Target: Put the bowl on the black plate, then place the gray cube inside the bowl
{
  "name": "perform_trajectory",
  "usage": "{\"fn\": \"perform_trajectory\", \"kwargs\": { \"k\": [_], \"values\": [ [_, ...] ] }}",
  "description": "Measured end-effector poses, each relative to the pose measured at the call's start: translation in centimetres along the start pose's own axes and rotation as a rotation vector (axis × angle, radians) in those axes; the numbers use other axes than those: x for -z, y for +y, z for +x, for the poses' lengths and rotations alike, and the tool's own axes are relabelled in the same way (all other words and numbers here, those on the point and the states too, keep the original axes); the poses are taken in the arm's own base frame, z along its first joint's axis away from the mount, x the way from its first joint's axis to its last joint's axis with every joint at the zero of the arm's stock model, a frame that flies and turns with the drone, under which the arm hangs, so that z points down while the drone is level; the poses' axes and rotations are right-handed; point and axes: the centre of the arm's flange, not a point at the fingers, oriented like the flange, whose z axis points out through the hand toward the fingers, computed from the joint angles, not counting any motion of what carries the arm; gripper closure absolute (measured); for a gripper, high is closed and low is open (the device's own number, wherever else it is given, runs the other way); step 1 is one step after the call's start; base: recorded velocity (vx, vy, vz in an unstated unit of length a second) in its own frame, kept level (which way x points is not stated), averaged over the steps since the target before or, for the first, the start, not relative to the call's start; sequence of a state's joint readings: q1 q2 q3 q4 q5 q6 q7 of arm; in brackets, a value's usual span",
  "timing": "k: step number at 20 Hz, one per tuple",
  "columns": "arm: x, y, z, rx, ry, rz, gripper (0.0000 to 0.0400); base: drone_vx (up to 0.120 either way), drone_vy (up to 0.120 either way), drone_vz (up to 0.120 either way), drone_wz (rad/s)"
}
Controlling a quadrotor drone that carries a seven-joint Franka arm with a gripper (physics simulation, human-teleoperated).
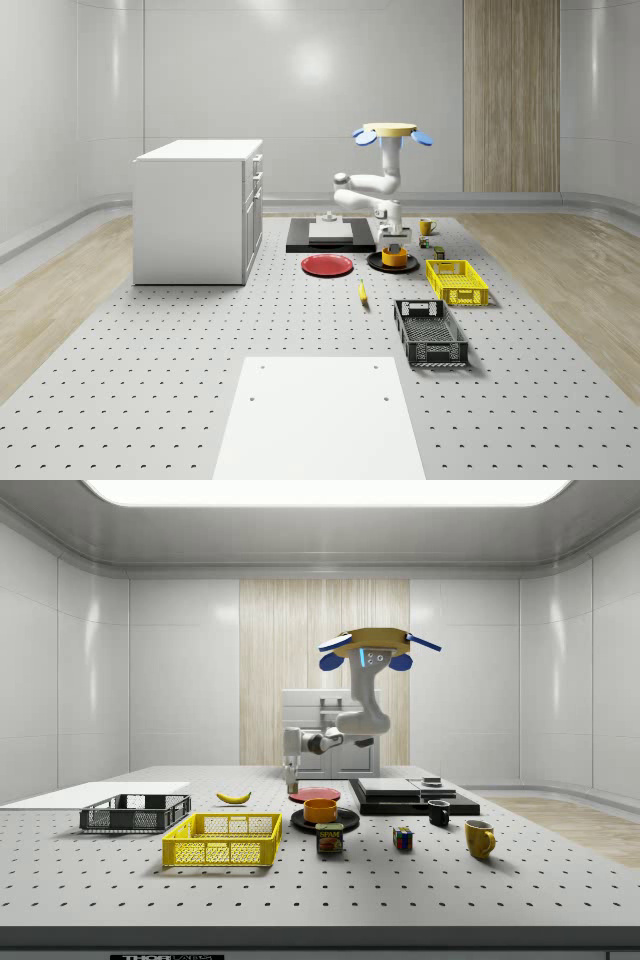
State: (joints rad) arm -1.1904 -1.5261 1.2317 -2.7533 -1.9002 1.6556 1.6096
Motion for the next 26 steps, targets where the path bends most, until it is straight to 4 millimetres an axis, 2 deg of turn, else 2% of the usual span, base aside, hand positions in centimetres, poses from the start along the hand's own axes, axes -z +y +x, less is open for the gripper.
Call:
{"fn": "perform_trajectory", "kwargs": {
  "k": [18, 26],
  "values": [
    [0.0, 0.0, 0.0, 0.000, 0.000, 0.000, 0.0150, -0.120, 0.000, 0.000, 0.000],
    [-2.0, -0.2, -0.2, 0.000, 0.000, 0.000, 0.0150, 0.000, 0.000, 0.000, 0.000]
  ]
}}
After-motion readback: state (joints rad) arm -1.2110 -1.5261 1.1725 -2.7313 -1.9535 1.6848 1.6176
